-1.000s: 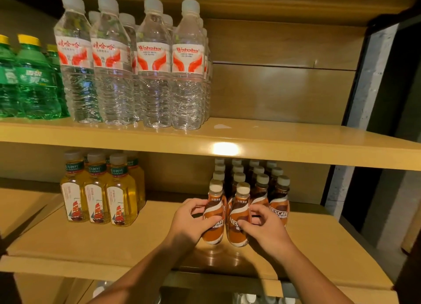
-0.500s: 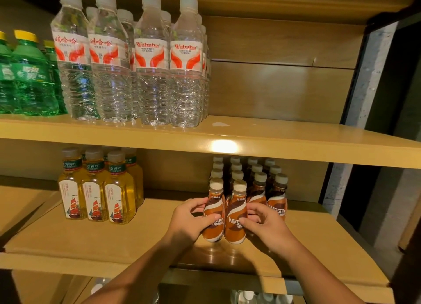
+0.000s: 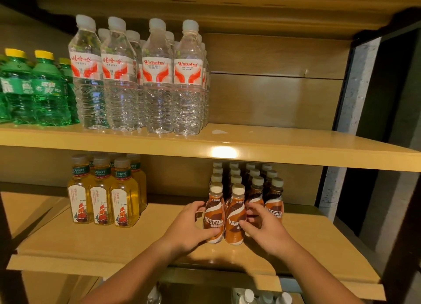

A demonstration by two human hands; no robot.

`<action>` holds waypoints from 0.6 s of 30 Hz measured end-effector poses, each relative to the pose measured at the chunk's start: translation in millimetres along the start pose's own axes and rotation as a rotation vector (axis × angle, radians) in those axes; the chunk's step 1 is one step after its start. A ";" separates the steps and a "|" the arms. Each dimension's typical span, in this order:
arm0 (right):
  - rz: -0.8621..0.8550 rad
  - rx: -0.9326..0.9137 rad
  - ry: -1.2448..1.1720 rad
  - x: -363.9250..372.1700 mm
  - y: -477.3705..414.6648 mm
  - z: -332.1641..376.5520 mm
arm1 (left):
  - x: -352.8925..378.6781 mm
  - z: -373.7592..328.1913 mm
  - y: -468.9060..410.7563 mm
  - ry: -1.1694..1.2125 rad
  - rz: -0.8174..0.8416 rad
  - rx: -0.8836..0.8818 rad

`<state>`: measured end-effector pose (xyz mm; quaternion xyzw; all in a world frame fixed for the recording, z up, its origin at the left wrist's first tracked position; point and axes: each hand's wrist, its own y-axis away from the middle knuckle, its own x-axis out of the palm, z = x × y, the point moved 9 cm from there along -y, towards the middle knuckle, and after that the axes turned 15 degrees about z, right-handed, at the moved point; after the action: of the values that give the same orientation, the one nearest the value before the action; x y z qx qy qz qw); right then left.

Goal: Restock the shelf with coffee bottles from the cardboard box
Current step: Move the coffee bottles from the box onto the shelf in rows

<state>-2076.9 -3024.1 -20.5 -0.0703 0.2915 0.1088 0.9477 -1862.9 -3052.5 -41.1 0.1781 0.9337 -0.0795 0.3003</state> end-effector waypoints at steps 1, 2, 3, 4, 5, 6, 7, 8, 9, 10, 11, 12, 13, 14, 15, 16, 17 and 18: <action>-0.015 -0.004 0.048 -1.6 2.9 3.3 | -1.2 -6.9 6.4 -0.117 -0.002 -0.001; -0.025 -0.007 0.097 -2.1 6.5 6.7 | -2.4 -14.2 12.7 -0.233 -0.005 0.006; -0.034 -0.012 0.147 -2.0 10.6 10.6 | -2.9 -21.2 18.7 -0.338 -0.006 0.015; -0.042 -0.019 0.201 -0.9 15.2 14.8 | -2.4 -26.2 24.2 -0.423 0.000 0.013; -0.050 -0.027 0.259 1.2 20.4 19.6 | -2.1 -28.8 29.7 -0.493 0.008 0.004; -0.054 -0.036 0.321 4.6 26.3 25.1 | -1.7 -28.9 34.8 -0.552 0.020 -0.012; -0.056 -0.040 0.381 8.6 32.4 30.6 | -1.9 -27.9 39.9 -0.603 0.032 -0.032; -0.059 -0.036 0.435 12.3 39.0 35.9 | -2.6 -27.0 45.3 -0.657 0.047 -0.049; -0.064 -0.021 0.482 15.5 45.3 39.3 | -3.7 -26.8 50.7 -0.716 0.061 -0.052; -0.070 -0.009 0.529 18.7 51.9 43.3 | -4.4 -27.0 56.9 -0.772 0.076 -0.048; -0.075 0.001 0.579 22.2 58.3 47.0 | -5.7 -27.7 64.2 -0.816 0.088 -0.042; -0.082 0.010 0.632 26.1 64.7 51.2 | -7.7 -28.6 71.9 -0.848 0.094 -0.033; -0.084 0.031 0.683 30.4 70.4 54.9 | -10.6 -29.8 80.4 -0.874 0.096 -0.025; -0.079 0.073 0.734 34.9 75.4 57.2 | -14.2 -30.7 89.3 -0.893 0.094 -0.018; -0.077 0.119 0.783 39.4 80.5 59.6 | -18.0 -31.7 98.8 -0.910 0.089 -0.007; -0.081 0.159 0.828 44.6 85.6 62.5 | -21.3 -32.8 108.7 -0.925 0.082 0.007; -0.090 0.187 0.864 51.3 91.0 66.4 | -24.2 -33.1 119.7 -0.937 0.076 0.020; -0.104 0.210 0.888 59.4 97.3 72.1 | -26.6 -33.1 131.1 -0.947 0.071 0.032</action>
<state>-2014.3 -2906.0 -1.9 -0.0283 0.6751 -0.0095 0.7371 -1810.6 -2930.5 -4.2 0.1587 0.6859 -0.1561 0.6927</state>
